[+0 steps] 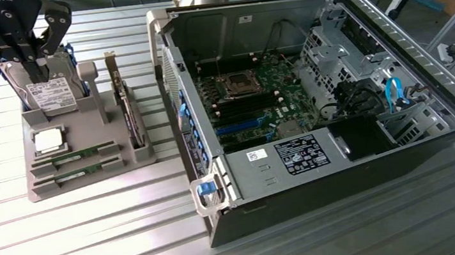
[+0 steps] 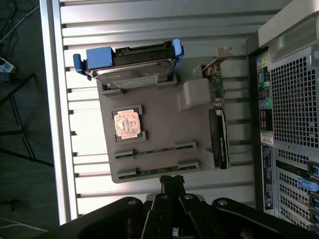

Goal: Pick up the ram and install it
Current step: 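Pick up the ram and move it above insertion slot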

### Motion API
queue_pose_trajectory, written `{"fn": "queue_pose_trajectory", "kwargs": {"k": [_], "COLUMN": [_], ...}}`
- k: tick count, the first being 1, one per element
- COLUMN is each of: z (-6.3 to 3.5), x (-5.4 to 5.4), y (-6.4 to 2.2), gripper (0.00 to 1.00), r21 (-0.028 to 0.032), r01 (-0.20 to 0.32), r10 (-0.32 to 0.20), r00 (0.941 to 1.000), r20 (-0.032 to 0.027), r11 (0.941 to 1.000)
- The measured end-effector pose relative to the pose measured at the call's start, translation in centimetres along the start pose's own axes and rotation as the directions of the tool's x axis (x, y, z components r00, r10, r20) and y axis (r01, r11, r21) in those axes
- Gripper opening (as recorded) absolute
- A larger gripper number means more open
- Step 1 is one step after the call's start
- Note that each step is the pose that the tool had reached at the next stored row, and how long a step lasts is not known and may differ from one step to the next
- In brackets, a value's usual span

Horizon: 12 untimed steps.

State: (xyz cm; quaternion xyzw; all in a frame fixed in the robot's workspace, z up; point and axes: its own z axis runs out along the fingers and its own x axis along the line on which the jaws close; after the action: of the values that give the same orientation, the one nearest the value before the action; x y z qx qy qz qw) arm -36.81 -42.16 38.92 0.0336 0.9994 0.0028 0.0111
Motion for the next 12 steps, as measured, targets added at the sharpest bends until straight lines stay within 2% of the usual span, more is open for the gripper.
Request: {"fn": "queue_pose_trajectory", "kwargs": {"k": [8, 12], "z": [0.00, 0.00], "x": [0.00, 0.00], "y": [0.00, 0.00], "gripper": [0.10, 0.10], "r21": [-0.0009, -0.0018], "r01": [0.044, 0.082], "r10": [-0.044, -0.082], "r00": [0.9990, 0.9966], "r20": [-0.0003, -0.0005], "r11": [0.9990, 0.9966]}}
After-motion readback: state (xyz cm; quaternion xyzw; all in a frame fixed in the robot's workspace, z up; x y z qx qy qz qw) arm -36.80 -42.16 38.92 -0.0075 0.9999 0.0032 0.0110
